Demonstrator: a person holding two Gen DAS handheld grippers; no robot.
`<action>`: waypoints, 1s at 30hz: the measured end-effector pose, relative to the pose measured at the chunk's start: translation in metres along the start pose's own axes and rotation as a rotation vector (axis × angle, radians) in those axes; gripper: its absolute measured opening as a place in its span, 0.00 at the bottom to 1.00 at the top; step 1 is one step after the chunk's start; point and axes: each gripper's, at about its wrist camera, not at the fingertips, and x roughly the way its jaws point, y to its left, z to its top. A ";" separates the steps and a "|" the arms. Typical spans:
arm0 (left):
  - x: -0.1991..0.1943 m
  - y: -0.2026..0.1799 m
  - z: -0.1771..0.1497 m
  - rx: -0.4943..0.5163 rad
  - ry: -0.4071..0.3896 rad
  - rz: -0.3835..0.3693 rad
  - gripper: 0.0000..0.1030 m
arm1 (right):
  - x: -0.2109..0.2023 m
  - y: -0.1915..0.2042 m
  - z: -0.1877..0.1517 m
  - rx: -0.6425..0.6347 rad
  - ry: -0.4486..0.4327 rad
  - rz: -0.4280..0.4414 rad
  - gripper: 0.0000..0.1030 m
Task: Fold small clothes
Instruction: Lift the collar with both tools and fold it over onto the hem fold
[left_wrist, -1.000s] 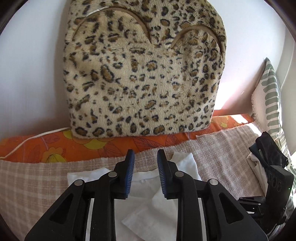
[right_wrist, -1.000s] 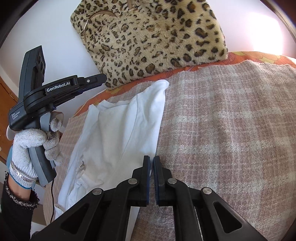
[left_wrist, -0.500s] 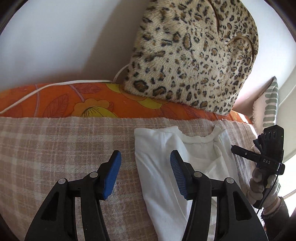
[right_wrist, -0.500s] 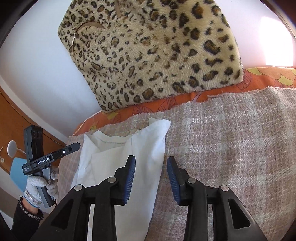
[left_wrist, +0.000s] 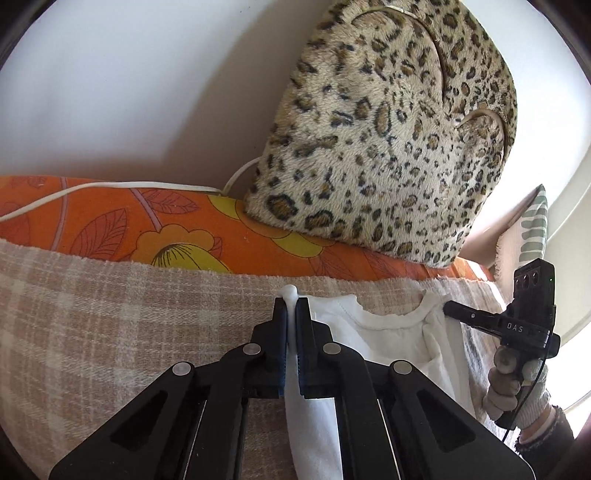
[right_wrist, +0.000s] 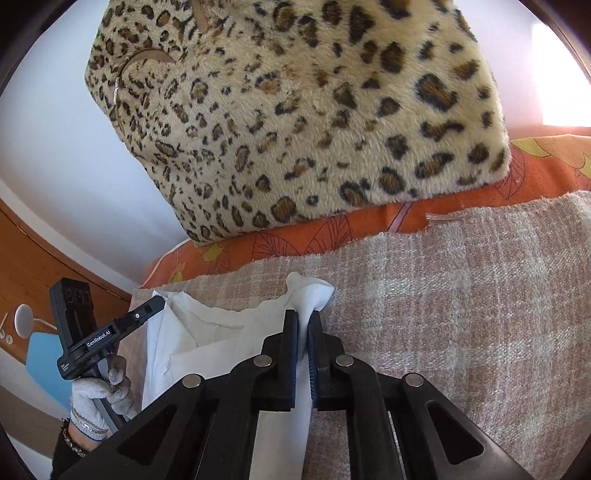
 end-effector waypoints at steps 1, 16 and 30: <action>0.001 0.002 0.000 -0.005 0.009 0.004 0.03 | -0.002 0.001 0.002 -0.021 -0.016 -0.018 0.04; 0.015 0.007 -0.004 -0.072 0.041 -0.079 0.09 | 0.008 -0.024 0.005 0.061 0.040 0.113 0.20; -0.030 -0.021 0.008 -0.021 -0.039 -0.061 0.04 | -0.022 0.017 0.014 -0.040 0.001 0.097 0.02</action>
